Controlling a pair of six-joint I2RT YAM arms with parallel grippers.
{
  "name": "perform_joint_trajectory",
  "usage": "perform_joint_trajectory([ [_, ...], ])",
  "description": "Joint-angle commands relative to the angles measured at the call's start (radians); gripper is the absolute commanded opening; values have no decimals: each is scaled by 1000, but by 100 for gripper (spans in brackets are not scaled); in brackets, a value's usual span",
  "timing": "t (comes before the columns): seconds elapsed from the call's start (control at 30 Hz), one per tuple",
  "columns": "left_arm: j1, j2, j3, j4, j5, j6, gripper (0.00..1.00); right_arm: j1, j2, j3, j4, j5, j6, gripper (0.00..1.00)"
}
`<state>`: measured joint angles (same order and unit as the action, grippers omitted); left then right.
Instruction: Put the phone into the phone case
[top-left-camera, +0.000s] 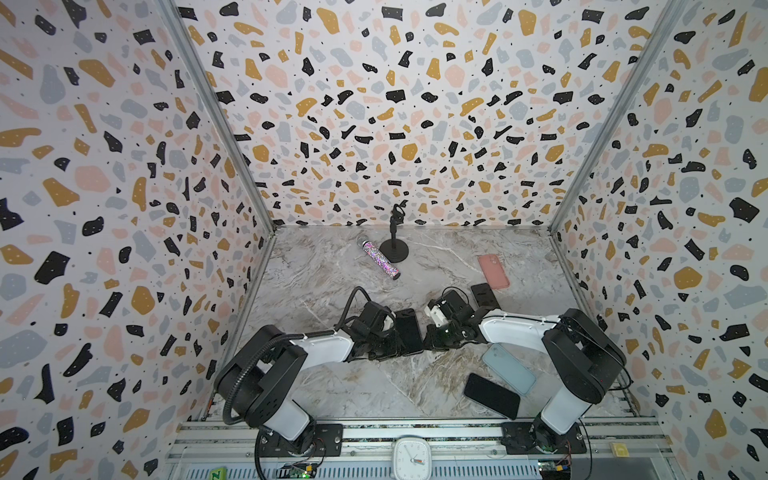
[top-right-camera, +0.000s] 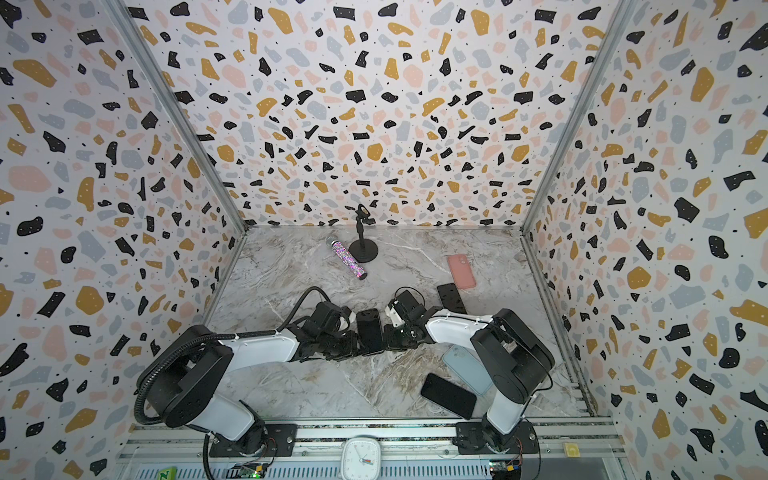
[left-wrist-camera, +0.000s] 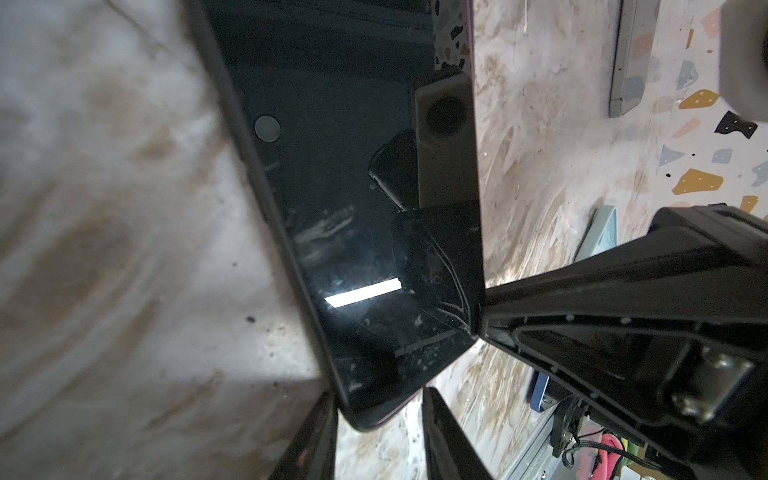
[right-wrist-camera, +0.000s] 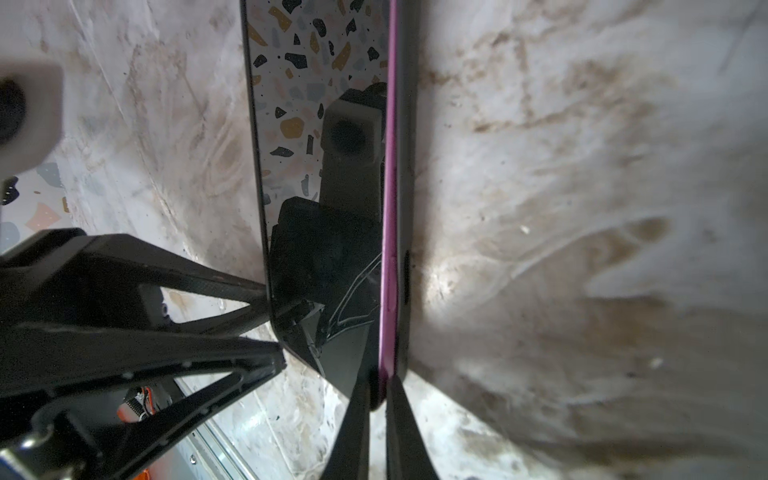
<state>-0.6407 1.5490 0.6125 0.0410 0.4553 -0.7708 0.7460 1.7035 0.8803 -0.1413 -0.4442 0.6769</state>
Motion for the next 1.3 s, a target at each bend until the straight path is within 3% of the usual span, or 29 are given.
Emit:
perform_joint_trajectory([
  [0.0, -8, 45, -12, 13, -6, 10, 37, 55, 92, -12, 63, -74, 4, 8],
  [1.27, -31, 78, -14, 66, 7, -18, 37, 93, 191, 3, 124, -138, 16, 7],
])
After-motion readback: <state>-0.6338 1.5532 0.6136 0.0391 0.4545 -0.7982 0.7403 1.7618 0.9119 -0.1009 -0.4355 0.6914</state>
